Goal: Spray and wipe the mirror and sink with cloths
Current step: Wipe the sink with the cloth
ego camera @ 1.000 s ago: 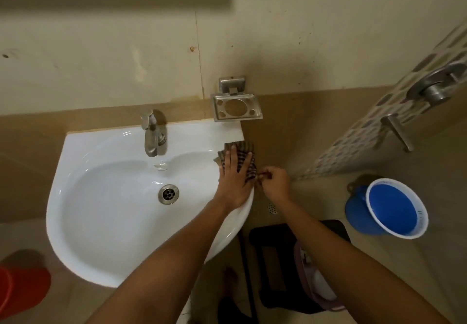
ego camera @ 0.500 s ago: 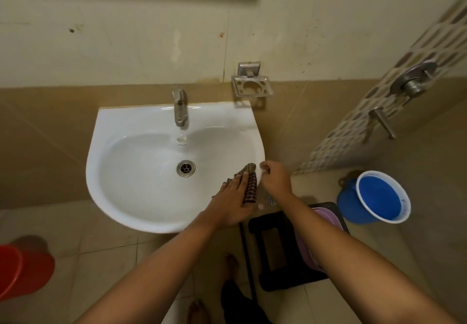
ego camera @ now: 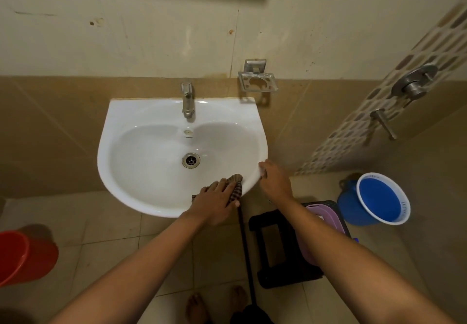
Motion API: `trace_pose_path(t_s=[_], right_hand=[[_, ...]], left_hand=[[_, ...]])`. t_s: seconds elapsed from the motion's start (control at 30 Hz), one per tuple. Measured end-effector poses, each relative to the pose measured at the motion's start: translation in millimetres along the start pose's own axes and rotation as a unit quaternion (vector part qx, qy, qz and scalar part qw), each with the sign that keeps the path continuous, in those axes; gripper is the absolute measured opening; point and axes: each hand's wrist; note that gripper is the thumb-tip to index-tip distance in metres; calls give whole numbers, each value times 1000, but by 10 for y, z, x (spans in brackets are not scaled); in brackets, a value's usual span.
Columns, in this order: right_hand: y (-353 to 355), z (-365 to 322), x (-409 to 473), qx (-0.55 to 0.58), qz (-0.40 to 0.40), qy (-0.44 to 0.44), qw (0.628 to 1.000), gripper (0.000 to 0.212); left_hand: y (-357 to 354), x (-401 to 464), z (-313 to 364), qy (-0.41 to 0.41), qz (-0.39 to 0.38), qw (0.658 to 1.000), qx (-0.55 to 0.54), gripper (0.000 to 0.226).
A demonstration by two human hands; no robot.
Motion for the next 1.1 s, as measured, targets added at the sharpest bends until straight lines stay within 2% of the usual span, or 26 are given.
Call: trace_pose_path(t_s=[0.17,0.3,0.47,0.6,0.77,0.97,1.1], right_hand=[[73,101,69,-12,-6,29,1000,37],[144,165,140,-32,-30,55,998,35],[129,224,199,-81,-43,98,991,30],[100,160,145,-122,-52,163,978,41],[-59,70,21,-136,-68,234,960,43],[-244,-16,-144,-187,-63,274,941,32],[-290,-81,-214,-212,-70,299,928,30]], left_hand=[[-55,366,261,-5,23,998,-51,80],[-50,704,468,44,16,993,-106,89],[-83,557,551,36,72,996,-37,76],[-107,293,469,28,97,995,23,71],[-169,-55,263,35,125,986,100,69],[-185,-486,-100,43,153,976,151,60],[-94,-681,-340,35,140,974,174,61]])
Point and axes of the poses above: each hand's wrist, its own x-axis towards the middle knuckle, its own y-axis out of the back of the hand, z = x × y, and after that the axes turned 8 degrees about -x, right-handed
